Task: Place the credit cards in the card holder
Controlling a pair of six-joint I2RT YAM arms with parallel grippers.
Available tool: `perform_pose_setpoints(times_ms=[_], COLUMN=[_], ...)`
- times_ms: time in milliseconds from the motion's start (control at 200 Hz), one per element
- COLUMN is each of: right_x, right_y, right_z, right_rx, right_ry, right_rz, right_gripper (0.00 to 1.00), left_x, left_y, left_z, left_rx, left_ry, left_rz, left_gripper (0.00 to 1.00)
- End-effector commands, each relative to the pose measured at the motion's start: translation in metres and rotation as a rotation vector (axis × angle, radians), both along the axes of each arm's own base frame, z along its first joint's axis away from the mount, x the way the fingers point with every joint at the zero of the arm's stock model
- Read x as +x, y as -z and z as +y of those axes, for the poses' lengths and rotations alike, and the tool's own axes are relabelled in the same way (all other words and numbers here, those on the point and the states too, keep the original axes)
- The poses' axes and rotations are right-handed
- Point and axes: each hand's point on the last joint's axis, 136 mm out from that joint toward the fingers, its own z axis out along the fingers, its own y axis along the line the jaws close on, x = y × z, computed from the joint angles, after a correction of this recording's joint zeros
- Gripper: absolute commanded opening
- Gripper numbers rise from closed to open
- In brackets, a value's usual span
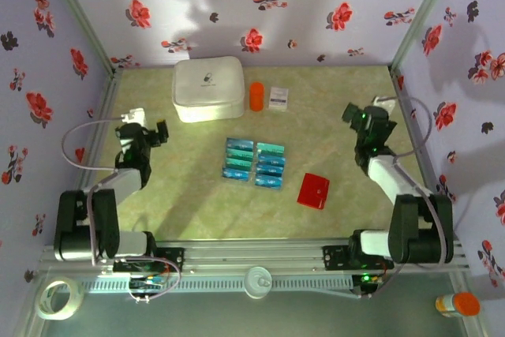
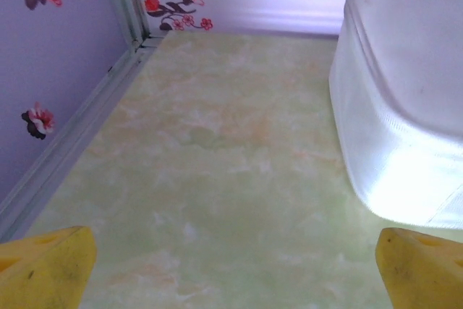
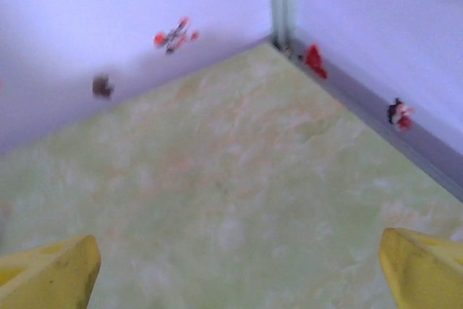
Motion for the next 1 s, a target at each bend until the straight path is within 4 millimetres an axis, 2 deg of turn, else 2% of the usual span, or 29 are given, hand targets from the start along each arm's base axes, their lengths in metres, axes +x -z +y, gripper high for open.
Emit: perform_pose_setpoints(times_ms=[0,95,155,220,320,475,610,725,870,995], right_x=[-0.020,-0.014,-0.021,-0.034,-0.063,-0.121,-0.159,-0.181,-0.188,-0.189], right_y=[0.000,-0.022,-0.028,-0.027,-0.010,0.038,0.080,0.103,0.122,0.130], right_z=[0.001,0.054,0.082,0.112,0.157,0.216,0.245,0.265,0.274,0.277], right_rx=[0.164,0.261,0.298,0.274,0.218,0.066,-0.088,-0.194,-0.355,-0.445], right_ry=[0.046,-0.241,-0.343,-0.433,-0.553,-0.708,-0.765,-0.809,-0.797,-0.791], right_rz=[0.109,0.093,0.117,0.175,0.271,0.433,0.545,0.599,0.635,0.640], right_gripper=[0.99,0.99,0.96,0.95,0.93,0.92,0.92,0.92,0.93,0.97], left_x=[-0.012,-0.025,-0.033,-0.045,-0.064,-0.089,-0.101,-0.103,-0.100,-0.096], left_y=[-0.016,-0.028,-0.028,-0.018,0.003,0.034,0.060,0.075,0.087,0.093], left_z=[0.007,0.001,-0.010,-0.025,-0.048,-0.068,-0.086,-0.100,-0.119,-0.130], left_rx=[-0.134,-0.280,-0.347,-0.377,-0.347,-0.283,-0.217,-0.165,-0.116,-0.103], left_ry=[-0.094,-0.158,-0.166,-0.165,-0.153,-0.150,-0.110,-0.074,-0.024,-0.006], left_rz=[0.062,0.139,0.186,0.257,0.346,0.416,0.477,0.533,0.574,0.588], left_gripper=[1.00,1.00,1.00,1.00,1.00,1.00,1.00,1.00,1.00,1.00])
